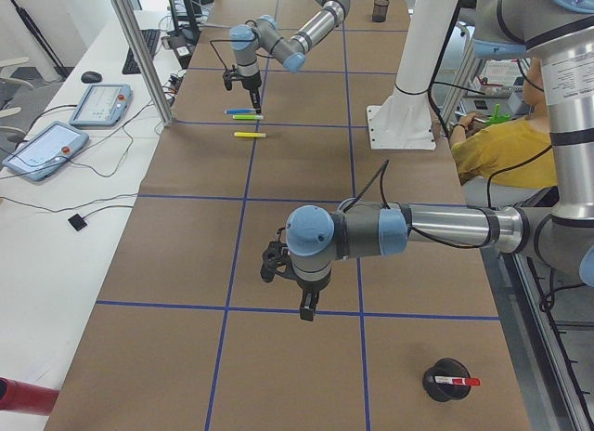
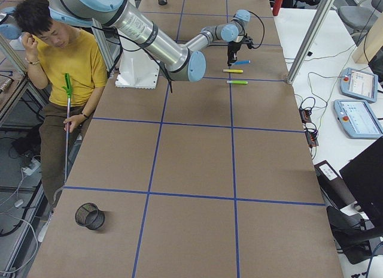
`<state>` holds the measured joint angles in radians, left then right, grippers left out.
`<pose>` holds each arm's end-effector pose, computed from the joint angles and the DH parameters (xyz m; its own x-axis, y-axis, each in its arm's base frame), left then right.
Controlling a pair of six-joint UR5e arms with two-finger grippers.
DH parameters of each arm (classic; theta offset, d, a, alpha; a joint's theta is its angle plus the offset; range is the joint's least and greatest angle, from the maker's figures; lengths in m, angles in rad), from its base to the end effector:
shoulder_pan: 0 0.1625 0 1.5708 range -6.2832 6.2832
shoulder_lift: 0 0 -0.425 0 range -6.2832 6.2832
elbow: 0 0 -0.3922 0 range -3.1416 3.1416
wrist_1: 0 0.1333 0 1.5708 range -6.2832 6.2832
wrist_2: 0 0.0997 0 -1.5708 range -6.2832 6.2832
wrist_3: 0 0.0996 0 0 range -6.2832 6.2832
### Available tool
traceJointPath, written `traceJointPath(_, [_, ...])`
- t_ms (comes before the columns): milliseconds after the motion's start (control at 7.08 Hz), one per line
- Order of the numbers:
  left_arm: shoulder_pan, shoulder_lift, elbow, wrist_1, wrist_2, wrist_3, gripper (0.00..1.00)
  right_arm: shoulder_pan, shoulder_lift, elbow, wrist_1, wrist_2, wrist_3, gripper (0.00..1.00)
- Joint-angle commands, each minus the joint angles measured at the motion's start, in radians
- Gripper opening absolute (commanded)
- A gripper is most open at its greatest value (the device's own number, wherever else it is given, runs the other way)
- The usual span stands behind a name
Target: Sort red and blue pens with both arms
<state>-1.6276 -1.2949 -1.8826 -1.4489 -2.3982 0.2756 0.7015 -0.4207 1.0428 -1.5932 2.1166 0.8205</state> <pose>-0.0809 -0.3657 0.6331 0.6621 0.1730 -0.7291 -0.1285 0.9848 0.1169 -0.5867 -0.6025 0.1215 0.6848 -0.1844 0.7050 0.1902 0.9791 0.0714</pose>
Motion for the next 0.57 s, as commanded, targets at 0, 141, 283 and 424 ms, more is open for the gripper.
traceJointPath(0, [0.000,-0.004,0.029,-0.097,-0.007,-0.107,1.00,0.030,-0.123,0.254,-0.137,0.042,-0.012,0.00])
traceJointPath(141, [0.000,-0.006,0.031,-0.097,-0.007,-0.105,1.00,0.039,-0.172,0.361,-0.209,0.043,-0.050,0.00])
traceJointPath(283, [0.000,-0.006,0.034,-0.097,-0.007,-0.101,1.00,0.053,-0.229,0.469,-0.293,0.043,-0.149,0.00])
traceJointPath(424, [0.000,-0.006,0.034,-0.097,-0.007,-0.098,1.00,0.070,-0.328,0.600,-0.344,0.043,-0.184,0.00])
